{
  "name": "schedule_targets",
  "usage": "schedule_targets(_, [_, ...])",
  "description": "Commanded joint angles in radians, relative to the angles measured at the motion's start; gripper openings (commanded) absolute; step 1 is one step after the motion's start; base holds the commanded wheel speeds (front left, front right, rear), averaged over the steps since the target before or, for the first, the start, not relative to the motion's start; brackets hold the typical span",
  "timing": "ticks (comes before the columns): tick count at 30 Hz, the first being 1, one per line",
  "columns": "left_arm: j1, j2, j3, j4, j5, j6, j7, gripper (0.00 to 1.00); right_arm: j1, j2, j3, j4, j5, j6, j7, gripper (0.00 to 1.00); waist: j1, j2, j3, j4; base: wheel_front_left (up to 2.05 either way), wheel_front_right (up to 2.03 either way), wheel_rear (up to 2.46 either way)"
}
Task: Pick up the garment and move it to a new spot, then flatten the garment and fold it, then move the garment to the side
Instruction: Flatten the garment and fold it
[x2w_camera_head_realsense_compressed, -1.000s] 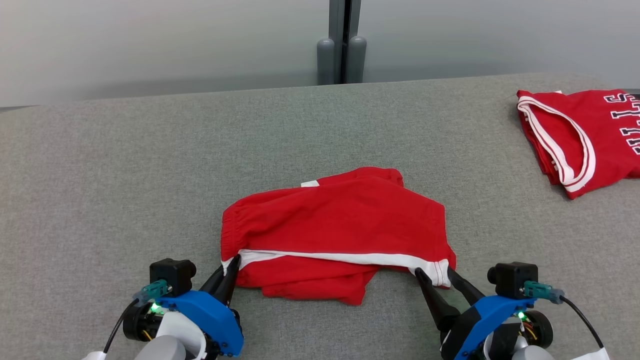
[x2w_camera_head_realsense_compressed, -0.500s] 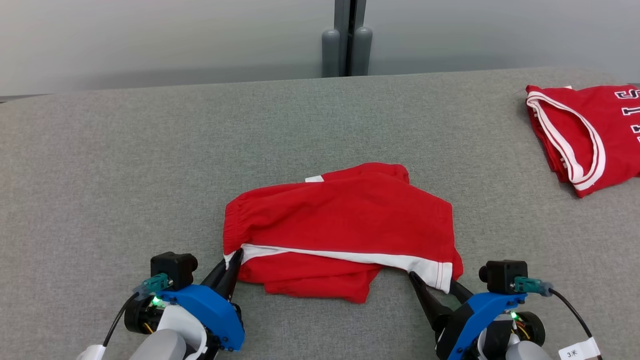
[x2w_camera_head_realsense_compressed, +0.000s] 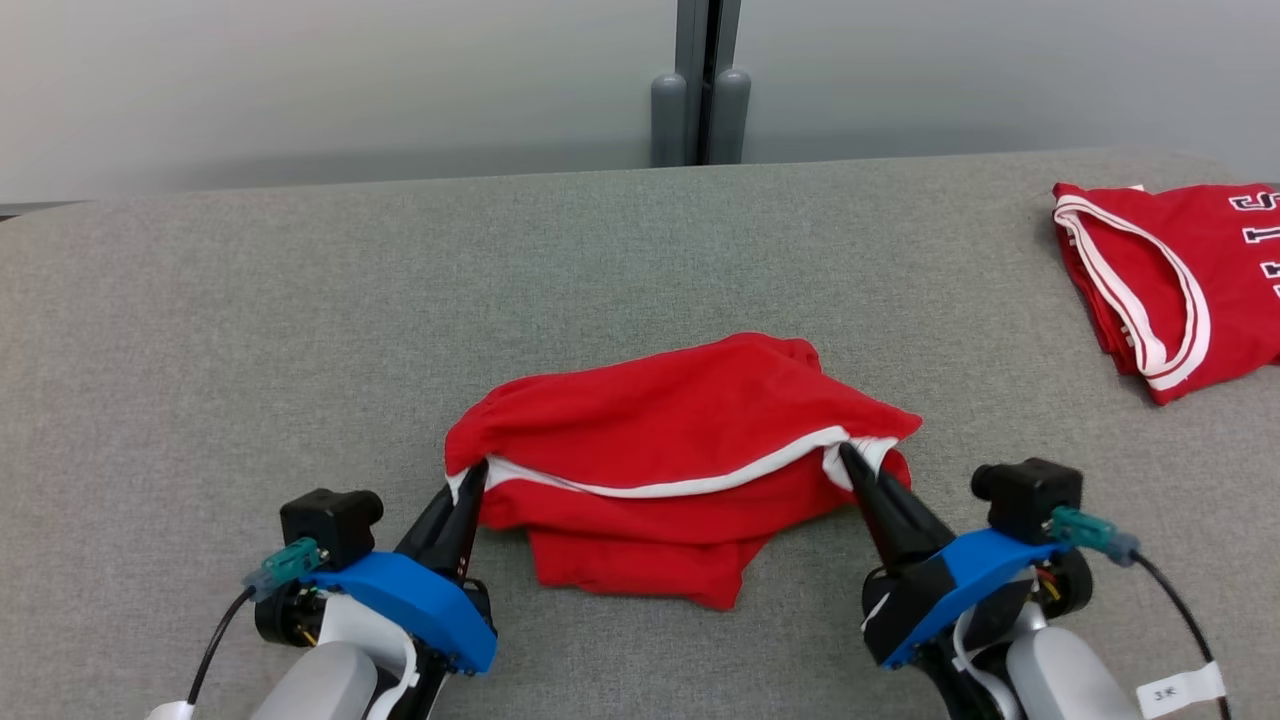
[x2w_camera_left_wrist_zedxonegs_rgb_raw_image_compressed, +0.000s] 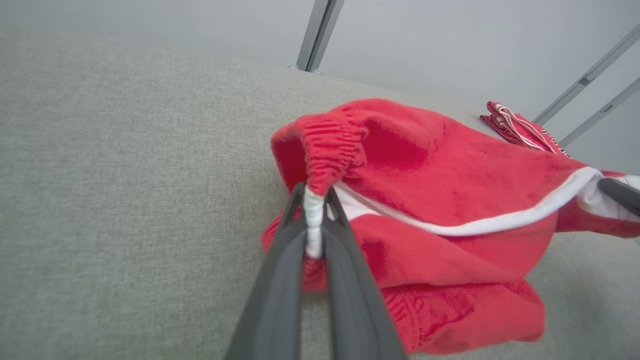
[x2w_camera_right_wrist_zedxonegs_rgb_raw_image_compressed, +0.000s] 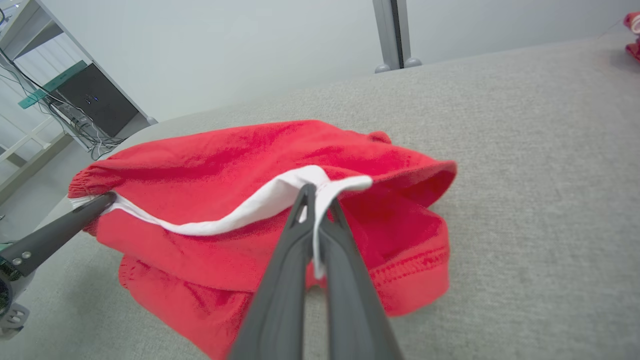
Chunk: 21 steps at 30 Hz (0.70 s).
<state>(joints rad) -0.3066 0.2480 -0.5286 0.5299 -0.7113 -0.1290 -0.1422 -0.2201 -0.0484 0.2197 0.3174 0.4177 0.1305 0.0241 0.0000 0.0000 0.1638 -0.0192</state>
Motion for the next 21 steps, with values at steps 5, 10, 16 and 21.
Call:
schedule_targets(5, [0.009,0.009,0.015,-0.096,-0.051,-0.001,-0.048,0.0,0.021,-0.004,-0.065,-0.105,-0.051,0.0,0.008,0.0,0.0,0.0,-0.016,-0.002,0.0,0.0,0.0])
schedule_targets(10, [0.041,0.027,0.029,-0.255,-0.142,-0.001,-0.063,0.0,0.061,-0.003,-0.119,-0.249,-0.055,0.0,0.055,0.0,0.0,0.0,-0.019,-0.007,0.0,0.0,0.0])
schedule_targets(16, [-0.041,0.086,0.022,-0.406,-0.233,-0.001,0.038,0.0,-0.035,-0.047,-0.127,-0.364,-0.085,0.0,0.173,0.0,0.0,0.0,0.033,-0.019,0.0,0.0,0.0])
schedule_targets(21, [-0.223,0.123,0.023,-0.381,-0.263,-0.001,0.126,0.0,-0.283,-0.109,-0.076,-0.29,-0.065,0.0,0.213,0.0,0.0,0.0,0.111,-0.041,0.0,0.0,0.0])
